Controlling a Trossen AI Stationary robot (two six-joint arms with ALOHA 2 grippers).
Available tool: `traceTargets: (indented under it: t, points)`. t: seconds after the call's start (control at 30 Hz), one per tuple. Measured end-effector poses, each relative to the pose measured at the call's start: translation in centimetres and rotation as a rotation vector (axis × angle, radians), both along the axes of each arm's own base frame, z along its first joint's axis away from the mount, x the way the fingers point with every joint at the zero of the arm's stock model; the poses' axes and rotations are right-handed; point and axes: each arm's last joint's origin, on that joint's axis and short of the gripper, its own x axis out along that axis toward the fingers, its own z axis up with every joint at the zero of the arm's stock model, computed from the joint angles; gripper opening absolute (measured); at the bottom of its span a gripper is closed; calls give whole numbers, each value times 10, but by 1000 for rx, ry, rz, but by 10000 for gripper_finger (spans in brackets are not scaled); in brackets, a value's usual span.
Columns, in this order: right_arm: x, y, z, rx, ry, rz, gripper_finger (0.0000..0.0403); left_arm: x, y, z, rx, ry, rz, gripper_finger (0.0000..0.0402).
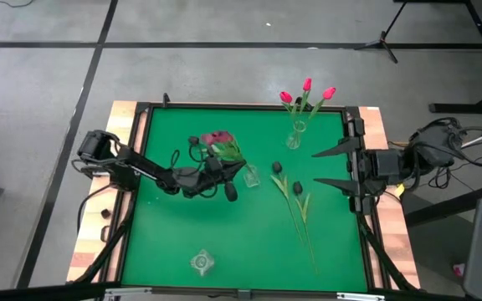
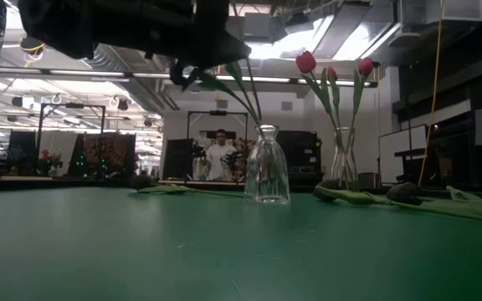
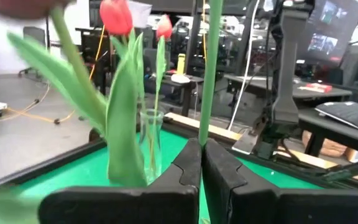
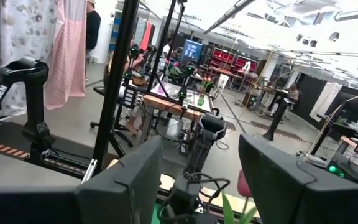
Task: Sort flowers into vase by color
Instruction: Put the dark red tulip into the center transparent vase
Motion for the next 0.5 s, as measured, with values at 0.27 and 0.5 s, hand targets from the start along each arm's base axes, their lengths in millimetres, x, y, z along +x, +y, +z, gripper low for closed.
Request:
traceTargets:
  t: [0.27, 0.5]
  points:
    - [0, 0, -2, -8, 15, 1, 214, 3, 0, -7, -19, -23, 5, 0]
    - [0, 0, -2, -11, 21, 0, 214, 7, 2, -3, -12, -27, 17, 0]
